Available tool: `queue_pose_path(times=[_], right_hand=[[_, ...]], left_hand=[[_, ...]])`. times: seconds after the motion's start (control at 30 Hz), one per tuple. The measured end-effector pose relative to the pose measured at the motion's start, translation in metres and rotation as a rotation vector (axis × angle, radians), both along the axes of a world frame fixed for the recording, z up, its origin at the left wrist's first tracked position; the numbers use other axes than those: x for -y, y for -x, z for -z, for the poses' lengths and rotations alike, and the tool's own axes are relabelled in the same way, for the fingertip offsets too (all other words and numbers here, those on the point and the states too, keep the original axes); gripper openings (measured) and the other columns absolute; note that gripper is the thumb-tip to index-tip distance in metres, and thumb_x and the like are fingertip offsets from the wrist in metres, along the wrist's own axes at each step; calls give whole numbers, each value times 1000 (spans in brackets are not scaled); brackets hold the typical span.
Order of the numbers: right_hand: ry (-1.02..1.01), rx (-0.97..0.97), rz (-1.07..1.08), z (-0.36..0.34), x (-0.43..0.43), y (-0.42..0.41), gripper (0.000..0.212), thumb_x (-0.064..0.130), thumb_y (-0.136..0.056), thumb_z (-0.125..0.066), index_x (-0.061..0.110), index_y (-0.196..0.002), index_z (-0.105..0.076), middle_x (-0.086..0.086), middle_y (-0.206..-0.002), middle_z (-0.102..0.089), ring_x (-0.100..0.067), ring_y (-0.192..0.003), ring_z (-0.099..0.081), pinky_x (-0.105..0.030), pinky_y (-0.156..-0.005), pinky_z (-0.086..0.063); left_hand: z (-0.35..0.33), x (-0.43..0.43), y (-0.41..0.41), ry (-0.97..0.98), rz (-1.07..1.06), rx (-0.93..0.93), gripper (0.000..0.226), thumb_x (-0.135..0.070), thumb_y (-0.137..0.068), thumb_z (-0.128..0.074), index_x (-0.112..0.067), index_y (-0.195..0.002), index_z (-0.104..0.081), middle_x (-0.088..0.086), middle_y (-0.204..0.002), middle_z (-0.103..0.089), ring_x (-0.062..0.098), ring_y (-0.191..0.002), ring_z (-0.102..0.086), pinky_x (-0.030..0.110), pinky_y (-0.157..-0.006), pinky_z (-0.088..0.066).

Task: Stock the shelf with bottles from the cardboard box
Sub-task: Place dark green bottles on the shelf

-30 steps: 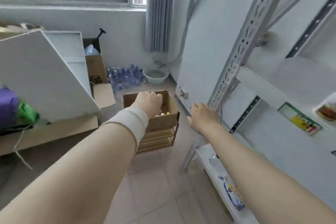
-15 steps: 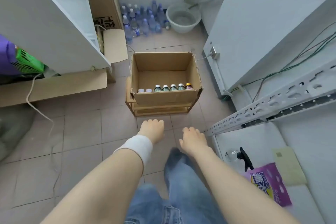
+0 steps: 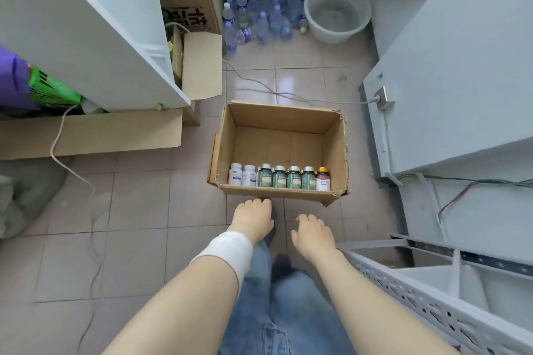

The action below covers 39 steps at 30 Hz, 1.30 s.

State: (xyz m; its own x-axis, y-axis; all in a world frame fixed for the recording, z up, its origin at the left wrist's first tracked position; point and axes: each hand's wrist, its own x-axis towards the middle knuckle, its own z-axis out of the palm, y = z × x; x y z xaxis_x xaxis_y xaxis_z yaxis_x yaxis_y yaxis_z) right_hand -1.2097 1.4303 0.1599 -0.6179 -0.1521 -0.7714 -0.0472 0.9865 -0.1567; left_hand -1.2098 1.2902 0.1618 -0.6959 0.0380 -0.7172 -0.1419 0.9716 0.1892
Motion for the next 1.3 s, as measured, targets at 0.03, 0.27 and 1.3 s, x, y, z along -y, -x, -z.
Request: queue_pose_path(times=[0.03, 0.27, 1.3], right_hand=[[7, -10, 26, 2, 3, 17, 43, 29, -96, -40, 11, -135, -40, -12, -137, -45, -29, -127, -42, -38, -103, -37], [101, -55, 120, 53, 22, 117, 46, 32, -94, -49, 12, -135, -42, -8, -136, -49, -26, -127, -44, -35, -103, -36], [748, 118, 931, 70, -1, 207, 53, 8, -81, -70, 25, -126, -48, -1, -108, -56, -16, -99, -57, -29, -80, -51]], left_hand=[[4, 5, 16, -4, -6, 6, 36, -27, -94, -47, -10, -126, -47, 11, -130, -53, 31, -119, -51, 39, -97, -40], [57, 29, 110, -146, -283, 104, 37, -26, -94, -48, -13, -129, -46, 7, -129, -56, 27, -117, -55, 35, -91, -44], [62, 61, 196, -718, -1074, -172, 32, -34, -92, -56, -17, -119, -59, -1, -115, -61, 12, -107, -56, 23, -87, -48]])
